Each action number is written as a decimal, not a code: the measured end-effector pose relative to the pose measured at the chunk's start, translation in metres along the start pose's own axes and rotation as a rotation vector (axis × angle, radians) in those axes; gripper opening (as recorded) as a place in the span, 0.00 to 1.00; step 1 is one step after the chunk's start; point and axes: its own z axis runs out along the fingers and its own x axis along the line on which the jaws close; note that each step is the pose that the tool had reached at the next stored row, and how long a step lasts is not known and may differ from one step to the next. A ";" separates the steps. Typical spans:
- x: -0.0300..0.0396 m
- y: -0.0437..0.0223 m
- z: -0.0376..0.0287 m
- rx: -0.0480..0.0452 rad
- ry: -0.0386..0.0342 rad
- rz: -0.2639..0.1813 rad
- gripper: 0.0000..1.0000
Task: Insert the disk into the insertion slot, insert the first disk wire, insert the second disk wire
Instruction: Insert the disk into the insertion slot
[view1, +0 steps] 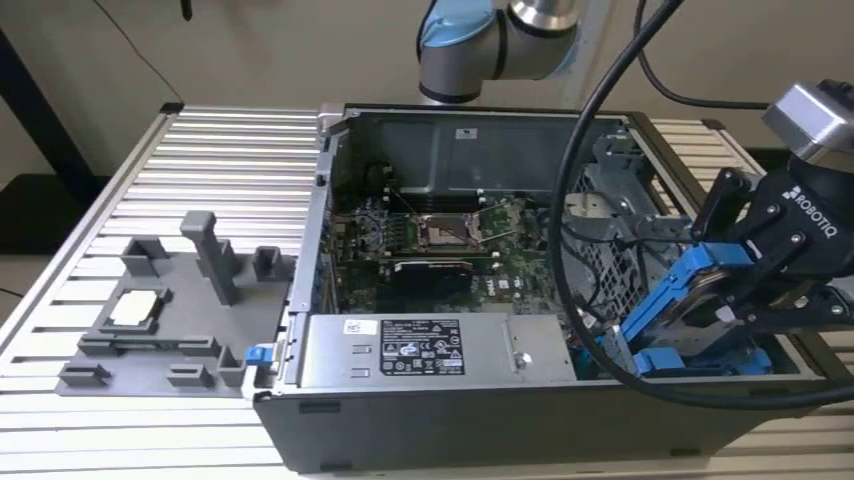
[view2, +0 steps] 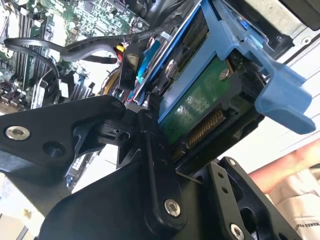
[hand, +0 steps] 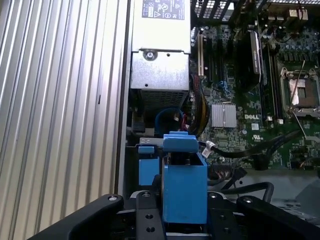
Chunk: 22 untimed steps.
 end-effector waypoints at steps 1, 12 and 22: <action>0.0000 0.0000 0.0000 0.0001 0.0001 0.000 0.33; 0.0000 -0.0001 0.0002 0.0000 -0.0001 0.000 0.47; -0.0016 0.0102 -0.0355 0.0000 0.0001 0.000 0.47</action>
